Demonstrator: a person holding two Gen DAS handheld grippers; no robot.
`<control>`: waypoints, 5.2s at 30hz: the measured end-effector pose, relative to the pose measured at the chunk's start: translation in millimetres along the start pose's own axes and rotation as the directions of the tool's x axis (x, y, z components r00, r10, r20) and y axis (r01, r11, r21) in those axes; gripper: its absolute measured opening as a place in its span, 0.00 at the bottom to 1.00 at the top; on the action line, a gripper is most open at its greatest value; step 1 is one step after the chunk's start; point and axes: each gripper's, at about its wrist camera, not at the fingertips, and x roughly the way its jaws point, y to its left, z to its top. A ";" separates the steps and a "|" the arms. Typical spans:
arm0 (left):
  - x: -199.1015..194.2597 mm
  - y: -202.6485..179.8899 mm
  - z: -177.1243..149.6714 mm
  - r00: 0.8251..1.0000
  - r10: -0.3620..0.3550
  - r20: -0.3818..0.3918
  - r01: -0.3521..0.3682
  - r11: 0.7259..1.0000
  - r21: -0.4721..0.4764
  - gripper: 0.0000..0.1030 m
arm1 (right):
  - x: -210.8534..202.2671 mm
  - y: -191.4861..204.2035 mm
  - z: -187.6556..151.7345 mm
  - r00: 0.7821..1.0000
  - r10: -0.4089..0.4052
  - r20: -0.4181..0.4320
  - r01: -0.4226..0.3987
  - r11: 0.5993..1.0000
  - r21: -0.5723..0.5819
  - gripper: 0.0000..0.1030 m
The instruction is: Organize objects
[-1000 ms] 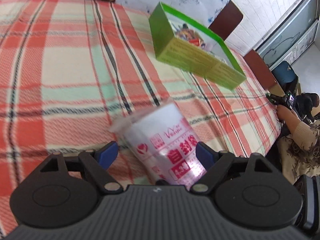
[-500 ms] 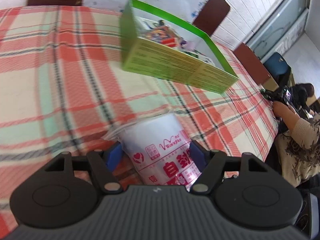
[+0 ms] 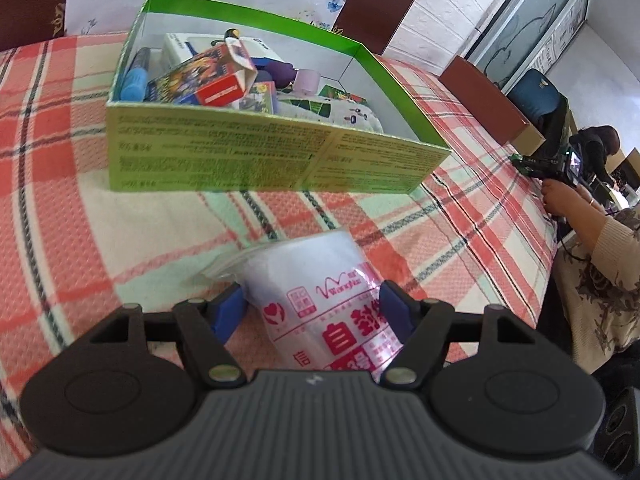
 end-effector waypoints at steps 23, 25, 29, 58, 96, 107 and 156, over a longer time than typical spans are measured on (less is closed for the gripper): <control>-40.2 -50.8 56.2 0.976 -0.004 0.220 -0.037 0.982 0.183 0.72 | -22.7 3.7 42.2 0.954 -0.087 0.288 0.120 0.988 -0.099 0.51; -37.7 -51.3 79.7 0.970 0.008 0.243 -0.055 0.981 0.185 0.72 | -10.1 -5.5 65.1 0.951 -0.072 0.302 0.108 0.989 -0.105 0.51; -17.5 -43.7 123.8 0.957 0.070 0.283 -0.118 0.980 0.158 0.70 | 31.8 -19.0 105.9 0.951 -0.084 0.298 0.121 0.987 -0.107 0.51; -91.4 9.0 34.1 0.869 0.393 0.302 -0.431 0.899 0.070 0.72 | -4.2 12.9 71.8 0.980 -0.107 0.166 0.114 0.993 -0.034 0.72; -146.4 51.0 -78.5 0.831 0.522 0.193 -0.527 0.849 -0.026 0.94 | -78.8 53.6 15.7 0.997 -0.040 0.061 0.034 0.995 0.094 0.73; -153.7 58.1 -79.1 0.793 0.565 0.226 -0.558 0.824 -0.099 1.00 | -76.7 59.3 13.9 0.998 -0.048 0.050 0.043 0.995 0.085 0.83; -151.6 38.1 -74.1 0.763 0.615 0.200 -0.632 0.775 0.024 1.00 | -73.1 60.0 11.6 0.997 -0.068 0.040 0.063 0.991 0.118 0.88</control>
